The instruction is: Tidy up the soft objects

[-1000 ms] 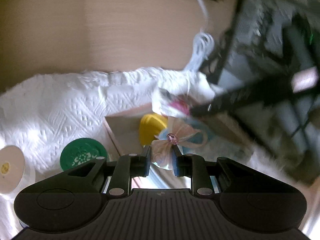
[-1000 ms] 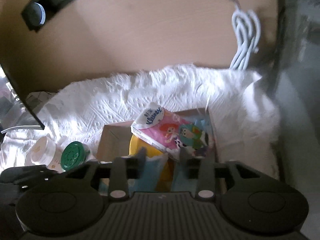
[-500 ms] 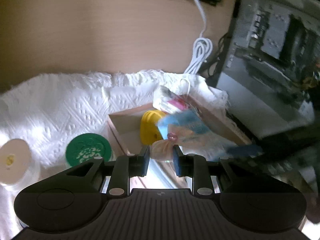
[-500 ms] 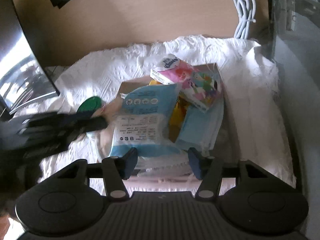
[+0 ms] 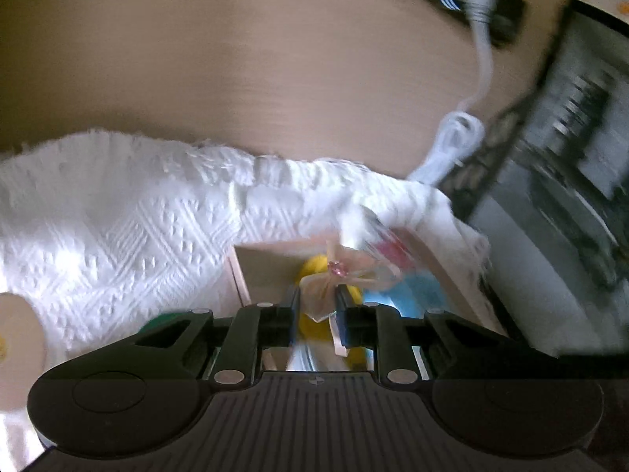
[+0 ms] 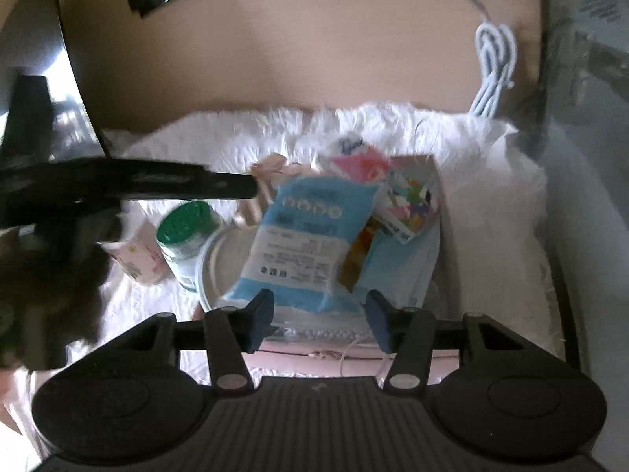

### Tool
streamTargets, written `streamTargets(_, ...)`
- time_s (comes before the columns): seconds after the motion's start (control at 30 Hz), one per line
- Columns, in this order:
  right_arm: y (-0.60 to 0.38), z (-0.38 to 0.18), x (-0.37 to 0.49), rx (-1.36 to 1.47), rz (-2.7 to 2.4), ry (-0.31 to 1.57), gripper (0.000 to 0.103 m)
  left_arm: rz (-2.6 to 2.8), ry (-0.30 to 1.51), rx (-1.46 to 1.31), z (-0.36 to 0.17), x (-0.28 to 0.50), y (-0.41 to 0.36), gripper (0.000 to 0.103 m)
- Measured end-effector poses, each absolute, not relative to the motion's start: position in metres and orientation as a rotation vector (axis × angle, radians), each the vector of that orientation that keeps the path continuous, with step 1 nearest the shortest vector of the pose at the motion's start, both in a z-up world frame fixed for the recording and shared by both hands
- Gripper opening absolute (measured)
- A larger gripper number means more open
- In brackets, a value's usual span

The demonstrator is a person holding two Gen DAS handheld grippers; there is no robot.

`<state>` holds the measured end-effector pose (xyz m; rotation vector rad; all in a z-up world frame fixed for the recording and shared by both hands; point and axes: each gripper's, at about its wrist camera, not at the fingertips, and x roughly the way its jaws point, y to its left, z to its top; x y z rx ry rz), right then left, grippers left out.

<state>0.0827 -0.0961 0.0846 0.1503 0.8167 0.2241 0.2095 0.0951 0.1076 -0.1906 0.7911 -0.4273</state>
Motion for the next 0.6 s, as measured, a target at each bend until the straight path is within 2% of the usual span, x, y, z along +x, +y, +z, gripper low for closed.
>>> streamTargets(0.1, -0.105, 0.096, 0.074, 0.17, 0.206, 0.78, 0.058, -0.394, 0.908, -0.29, 0.097, 0.245, 0.092, 0.027)
streamTargets(0.2, -0.114, 0.104, 0.068, 0.177, 0.185, 0.761, 0.06, -0.343, 1.064, -0.304, 0.088, 0.271, 0.088, 0.028)
streamTargets(0.27, -0.12, 0.105, 0.066, 0.181, 0.171, 0.754, 0.064, -0.331, 1.051, -0.303, 0.096, 0.273, 0.091, 0.028)
streamTargets(0.4, -0.123, 0.098, 0.069, 0.171, 0.157, 0.772, 0.064, -0.374, 0.988, -0.388, 0.11, 0.27, 0.109, 0.028)
streamTargets(0.53, -0.114, 0.093, 0.079, 0.173, 0.173, 0.79, 0.064, -0.487, 1.026, -0.113, 0.106, 0.257, 0.081, 0.028)
streamTargets(0.6, -0.108, 0.092, 0.083, 0.16, 0.174, 0.793, 0.064, -0.486, 0.989, -0.144, 0.105, 0.251, 0.082, 0.028)
